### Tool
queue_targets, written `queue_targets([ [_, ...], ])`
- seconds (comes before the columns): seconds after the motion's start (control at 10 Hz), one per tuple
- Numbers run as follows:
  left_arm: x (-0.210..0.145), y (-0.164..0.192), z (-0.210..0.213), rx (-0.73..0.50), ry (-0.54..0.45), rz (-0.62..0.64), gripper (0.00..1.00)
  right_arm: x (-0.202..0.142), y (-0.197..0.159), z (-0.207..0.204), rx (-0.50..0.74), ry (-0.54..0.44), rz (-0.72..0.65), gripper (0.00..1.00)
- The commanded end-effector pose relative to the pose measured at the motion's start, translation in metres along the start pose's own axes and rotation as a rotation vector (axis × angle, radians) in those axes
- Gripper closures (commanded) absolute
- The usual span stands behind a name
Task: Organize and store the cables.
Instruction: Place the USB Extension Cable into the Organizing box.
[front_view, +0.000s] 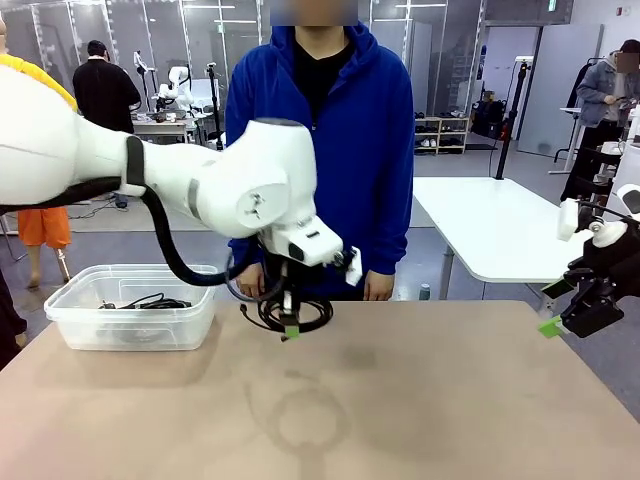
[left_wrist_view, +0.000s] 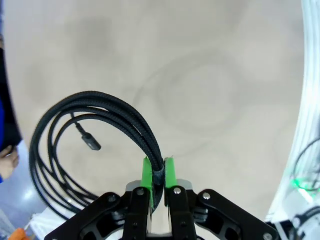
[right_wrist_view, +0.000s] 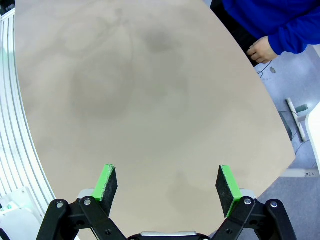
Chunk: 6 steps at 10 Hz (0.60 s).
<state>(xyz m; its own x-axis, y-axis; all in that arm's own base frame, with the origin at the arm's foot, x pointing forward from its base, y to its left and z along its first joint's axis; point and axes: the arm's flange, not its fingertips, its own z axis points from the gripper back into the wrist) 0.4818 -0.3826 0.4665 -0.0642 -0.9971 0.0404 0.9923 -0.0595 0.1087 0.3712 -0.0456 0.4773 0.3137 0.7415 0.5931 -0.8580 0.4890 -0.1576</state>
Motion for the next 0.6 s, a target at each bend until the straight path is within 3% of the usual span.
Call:
queue_targets([
  [0.0, -0.059, -0.007, 0.025, 0.043, -0.036, -0.108, 0.89, 0.001, 0.0, -0.001, 0.001, 0.0, -0.02, 0.0],
  [0.4, -0.163, 0.002, 0.068, 0.194, -0.06, -0.161, 0.89, 0.001, 0.0, -0.001, 0.001, 0.0, -0.02, 0.0],
  [0.5, -0.191, 0.006, 0.076, 0.218, -0.062, -0.123, 0.89, 0.001, 0.0, -0.001, 0.001, 0.0, -0.02, 0.0],
])
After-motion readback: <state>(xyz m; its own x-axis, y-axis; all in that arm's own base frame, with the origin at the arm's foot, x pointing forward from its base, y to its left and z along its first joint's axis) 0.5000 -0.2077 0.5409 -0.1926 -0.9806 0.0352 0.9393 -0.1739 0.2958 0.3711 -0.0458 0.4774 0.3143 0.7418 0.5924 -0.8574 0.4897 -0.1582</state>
